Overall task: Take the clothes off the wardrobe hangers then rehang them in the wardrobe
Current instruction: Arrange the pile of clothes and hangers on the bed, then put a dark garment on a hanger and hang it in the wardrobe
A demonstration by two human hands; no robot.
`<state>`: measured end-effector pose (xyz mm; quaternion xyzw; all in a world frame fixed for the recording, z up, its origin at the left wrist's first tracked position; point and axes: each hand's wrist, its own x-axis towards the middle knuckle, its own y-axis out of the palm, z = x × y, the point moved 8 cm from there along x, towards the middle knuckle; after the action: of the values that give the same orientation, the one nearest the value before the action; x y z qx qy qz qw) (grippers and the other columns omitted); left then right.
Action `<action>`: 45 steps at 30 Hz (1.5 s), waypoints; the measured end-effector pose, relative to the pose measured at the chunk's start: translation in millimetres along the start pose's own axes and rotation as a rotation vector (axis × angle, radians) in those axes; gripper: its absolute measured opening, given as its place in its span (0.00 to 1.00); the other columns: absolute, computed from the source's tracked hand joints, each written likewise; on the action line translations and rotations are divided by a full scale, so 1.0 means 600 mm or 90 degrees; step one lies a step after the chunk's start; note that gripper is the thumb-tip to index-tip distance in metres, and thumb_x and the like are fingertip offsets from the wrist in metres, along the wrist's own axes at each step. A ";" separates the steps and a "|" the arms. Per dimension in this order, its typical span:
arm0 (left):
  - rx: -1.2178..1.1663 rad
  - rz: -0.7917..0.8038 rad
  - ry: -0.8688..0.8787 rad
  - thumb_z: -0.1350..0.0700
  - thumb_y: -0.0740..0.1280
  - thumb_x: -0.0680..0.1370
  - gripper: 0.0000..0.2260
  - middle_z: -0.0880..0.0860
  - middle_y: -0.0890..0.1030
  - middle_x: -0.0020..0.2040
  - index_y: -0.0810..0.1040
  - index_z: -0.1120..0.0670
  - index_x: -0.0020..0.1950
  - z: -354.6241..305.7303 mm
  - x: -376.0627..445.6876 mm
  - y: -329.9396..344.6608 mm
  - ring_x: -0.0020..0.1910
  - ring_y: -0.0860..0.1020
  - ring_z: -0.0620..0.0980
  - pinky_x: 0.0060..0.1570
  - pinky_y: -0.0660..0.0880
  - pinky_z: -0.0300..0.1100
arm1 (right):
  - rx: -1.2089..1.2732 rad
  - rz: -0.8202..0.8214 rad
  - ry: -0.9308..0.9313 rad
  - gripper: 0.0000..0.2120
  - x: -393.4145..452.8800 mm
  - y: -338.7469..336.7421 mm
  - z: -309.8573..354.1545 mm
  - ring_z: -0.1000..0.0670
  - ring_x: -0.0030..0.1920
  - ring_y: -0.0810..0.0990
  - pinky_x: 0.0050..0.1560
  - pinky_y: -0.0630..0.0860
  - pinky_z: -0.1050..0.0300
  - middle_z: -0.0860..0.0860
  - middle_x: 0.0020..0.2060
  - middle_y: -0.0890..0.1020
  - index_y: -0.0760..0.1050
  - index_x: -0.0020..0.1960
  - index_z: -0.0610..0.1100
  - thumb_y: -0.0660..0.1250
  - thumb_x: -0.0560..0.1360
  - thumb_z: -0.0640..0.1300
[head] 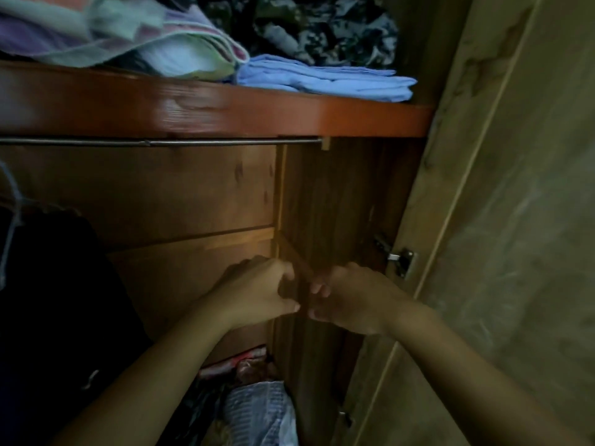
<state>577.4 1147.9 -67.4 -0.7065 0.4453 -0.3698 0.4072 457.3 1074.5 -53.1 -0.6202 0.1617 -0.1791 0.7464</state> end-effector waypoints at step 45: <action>0.026 0.431 0.999 0.33 0.69 0.69 0.28 0.44 0.78 0.57 0.73 0.42 0.65 -0.886 -0.532 0.426 0.47 0.72 0.42 0.43 0.69 0.41 | 0.138 -0.147 1.080 0.24 -1.150 0.133 -0.041 0.53 0.50 0.78 0.54 0.79 0.54 0.55 0.55 0.79 0.73 0.65 0.55 0.75 0.71 0.54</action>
<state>-82.2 1244.5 -139.9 -0.0674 0.7789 -0.6181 0.0821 -158.2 1389.5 -122.9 -0.2147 0.5827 -0.6707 0.4056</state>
